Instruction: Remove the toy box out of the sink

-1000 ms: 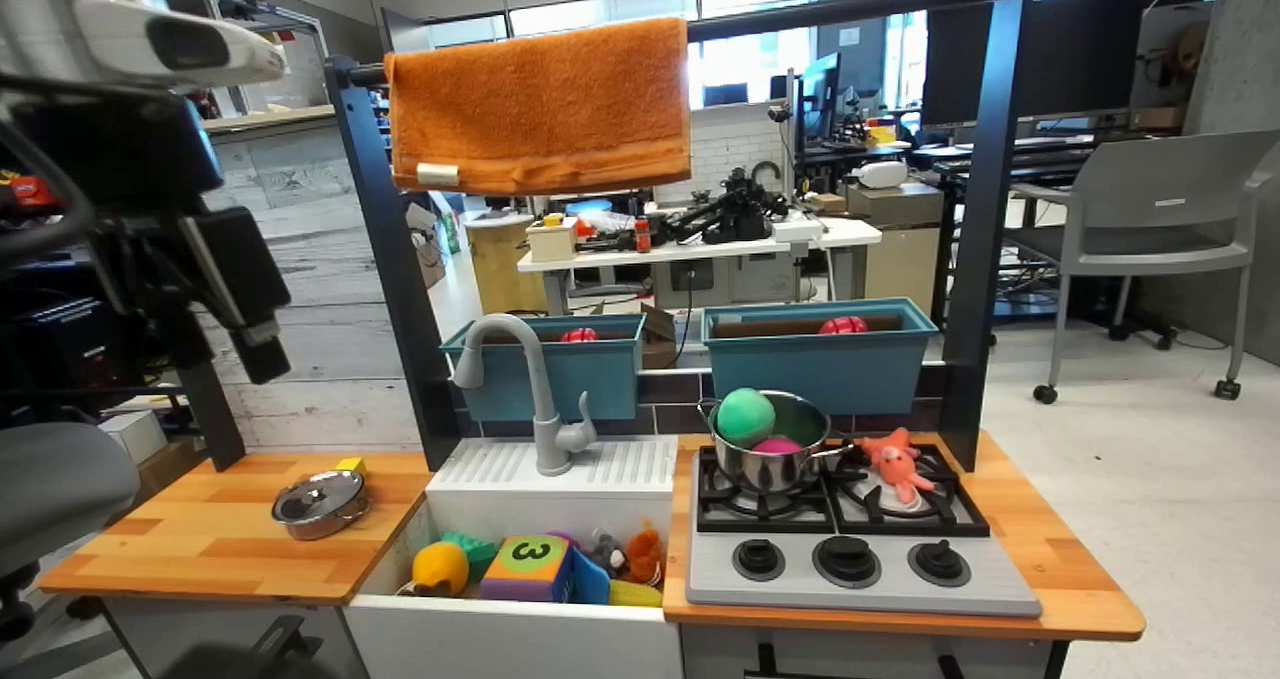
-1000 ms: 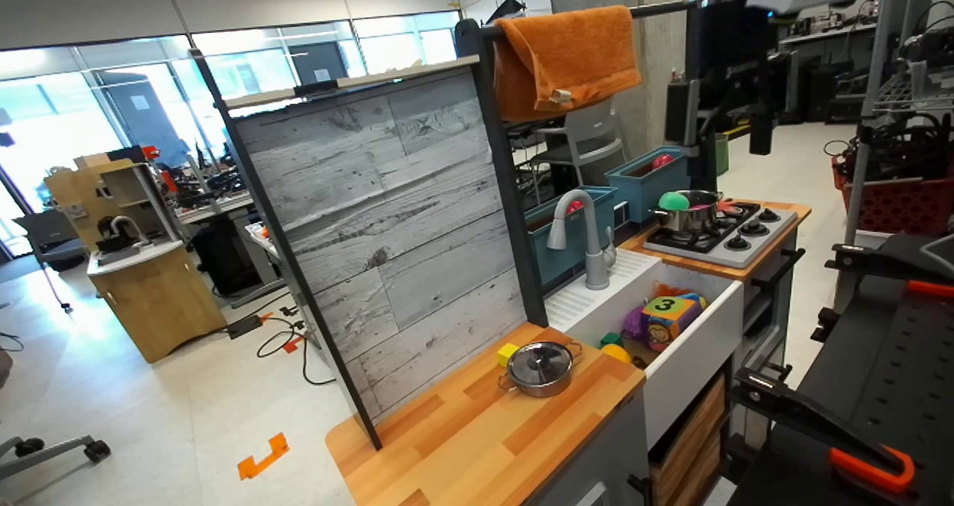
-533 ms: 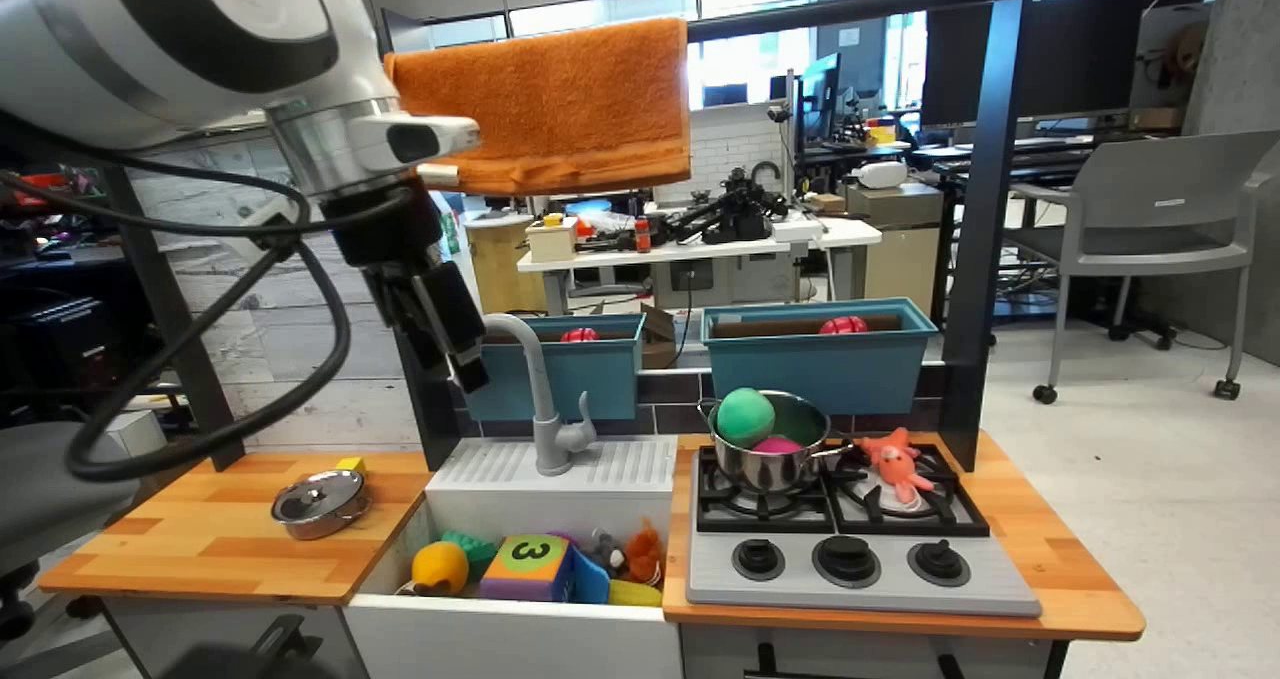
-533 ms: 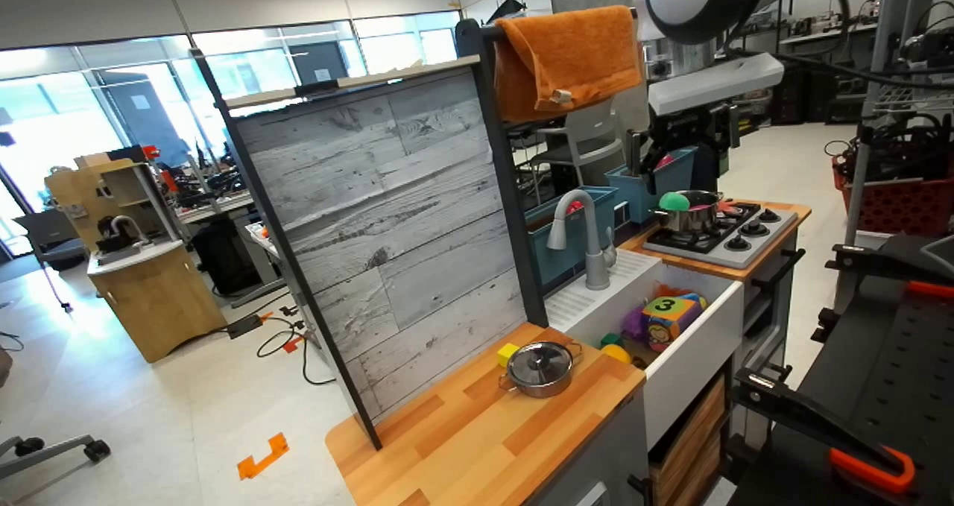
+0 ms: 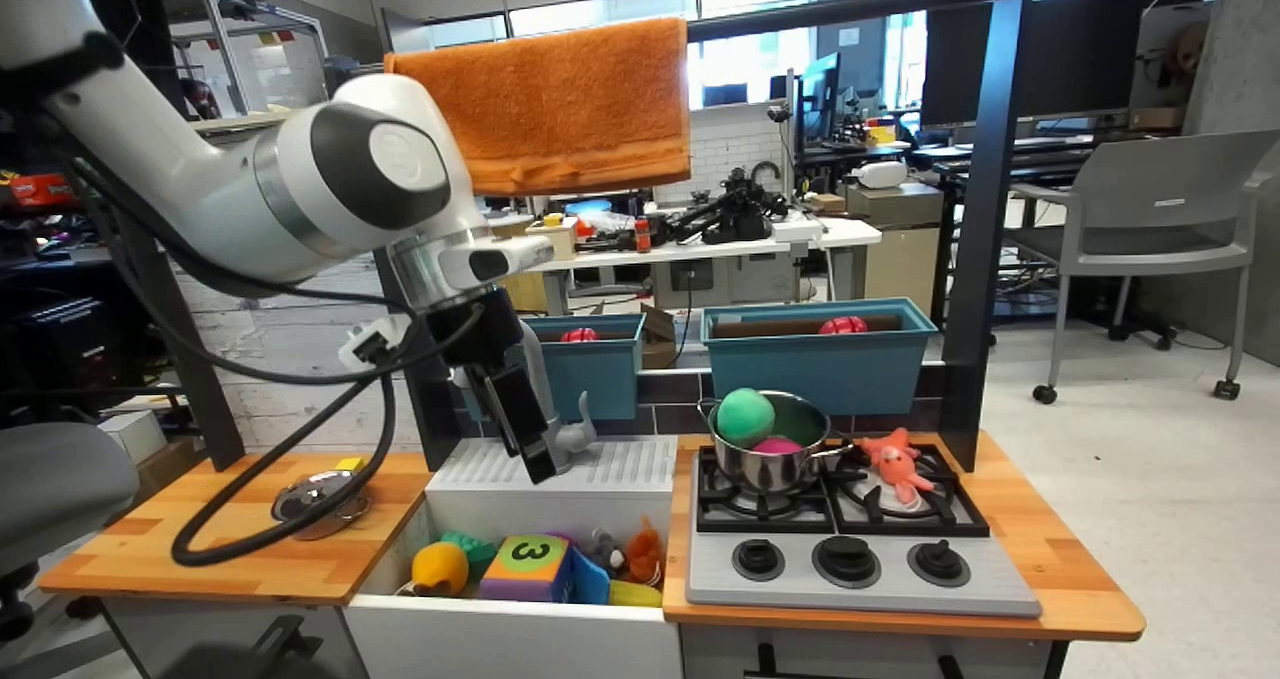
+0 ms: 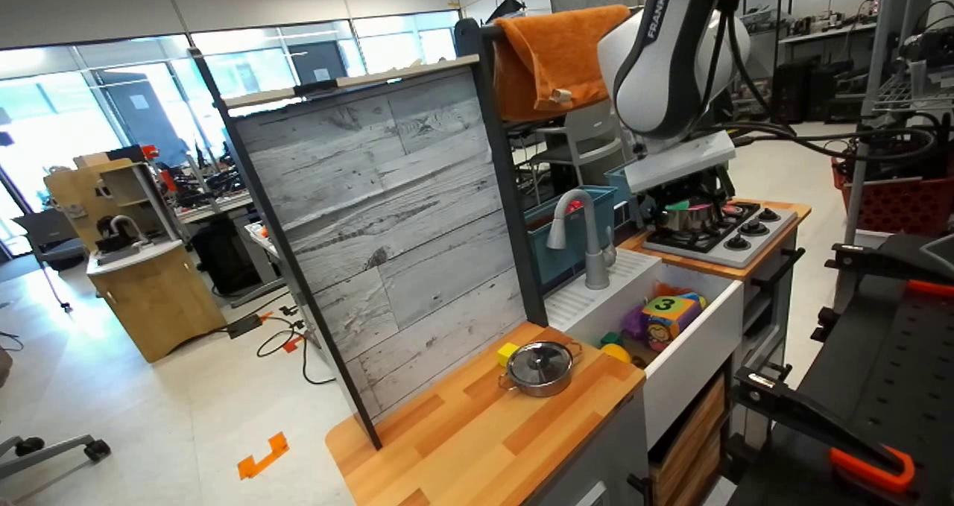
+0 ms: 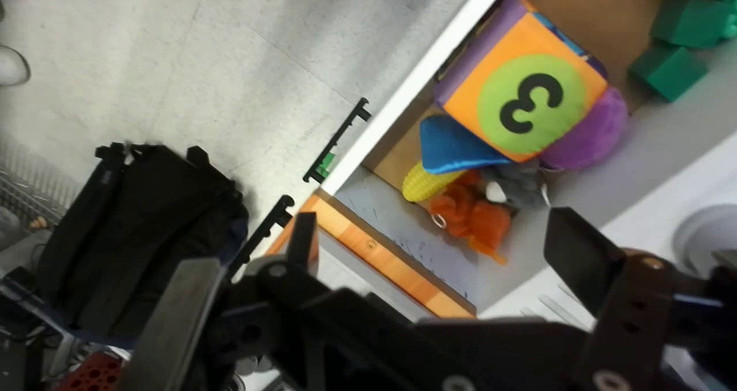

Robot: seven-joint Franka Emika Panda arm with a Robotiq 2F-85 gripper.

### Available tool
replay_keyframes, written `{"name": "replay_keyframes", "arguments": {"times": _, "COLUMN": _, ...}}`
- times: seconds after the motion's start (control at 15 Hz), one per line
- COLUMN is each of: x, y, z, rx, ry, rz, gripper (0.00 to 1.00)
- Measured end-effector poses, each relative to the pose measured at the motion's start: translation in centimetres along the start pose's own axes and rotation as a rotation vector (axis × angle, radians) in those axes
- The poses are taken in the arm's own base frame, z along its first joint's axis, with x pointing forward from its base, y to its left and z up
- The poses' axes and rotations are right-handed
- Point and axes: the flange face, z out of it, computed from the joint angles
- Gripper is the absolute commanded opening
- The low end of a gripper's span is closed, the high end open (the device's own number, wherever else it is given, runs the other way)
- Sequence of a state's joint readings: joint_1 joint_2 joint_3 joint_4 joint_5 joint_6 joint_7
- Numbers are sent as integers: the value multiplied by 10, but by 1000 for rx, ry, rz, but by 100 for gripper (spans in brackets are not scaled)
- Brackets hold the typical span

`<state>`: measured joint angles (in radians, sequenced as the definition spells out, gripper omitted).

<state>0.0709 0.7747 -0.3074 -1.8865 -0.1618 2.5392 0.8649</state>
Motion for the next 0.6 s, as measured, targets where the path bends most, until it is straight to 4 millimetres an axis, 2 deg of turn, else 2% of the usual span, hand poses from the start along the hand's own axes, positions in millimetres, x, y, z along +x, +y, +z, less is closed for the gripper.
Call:
{"name": "replay_keyframes", "arguments": {"times": 0.2, "x": -4, "y": -11, "z": 49, "rx": -92, "ry": -28, "rz": 7, "gripper": 100}}
{"name": "replay_keyframes", "arguments": {"times": 0.6, "x": 7, "y": -37, "z": 109, "rx": -191, "ry": -16, "rz": -27, "gripper": 100}}
